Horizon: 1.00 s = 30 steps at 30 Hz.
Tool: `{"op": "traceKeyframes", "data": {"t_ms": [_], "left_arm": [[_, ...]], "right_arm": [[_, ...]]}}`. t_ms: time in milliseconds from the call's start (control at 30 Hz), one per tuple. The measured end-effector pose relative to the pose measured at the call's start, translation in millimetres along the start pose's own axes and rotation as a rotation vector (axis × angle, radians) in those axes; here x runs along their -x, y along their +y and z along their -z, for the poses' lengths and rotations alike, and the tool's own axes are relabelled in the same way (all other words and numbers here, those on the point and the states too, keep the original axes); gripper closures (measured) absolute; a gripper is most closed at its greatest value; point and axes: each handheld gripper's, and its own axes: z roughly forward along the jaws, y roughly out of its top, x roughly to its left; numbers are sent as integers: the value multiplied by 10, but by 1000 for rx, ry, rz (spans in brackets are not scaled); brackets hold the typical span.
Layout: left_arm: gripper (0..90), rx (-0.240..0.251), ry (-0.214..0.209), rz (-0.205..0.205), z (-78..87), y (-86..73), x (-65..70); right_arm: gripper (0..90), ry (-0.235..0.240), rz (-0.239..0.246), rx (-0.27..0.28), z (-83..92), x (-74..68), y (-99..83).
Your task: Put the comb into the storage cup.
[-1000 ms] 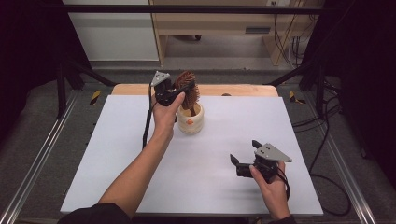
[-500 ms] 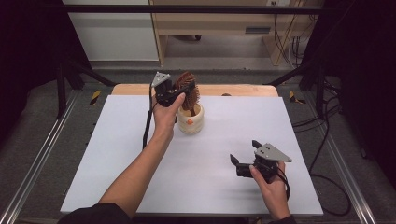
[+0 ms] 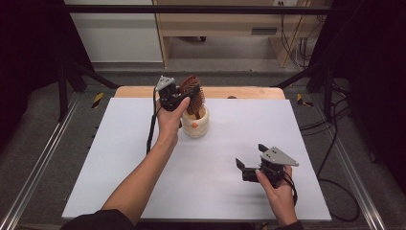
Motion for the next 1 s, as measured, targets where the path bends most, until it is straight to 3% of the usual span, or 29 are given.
{"op": "traceKeyframes", "data": {"t_ms": [500,1000], "left_arm": [[488,2,-8,7,-2,-1,13],[484,-2,-7,34,8,-2,-77]], "right_arm": [[35,0,1,-1,-2,-4,-2],[35,1,1,0,-11,-16,0]]}}
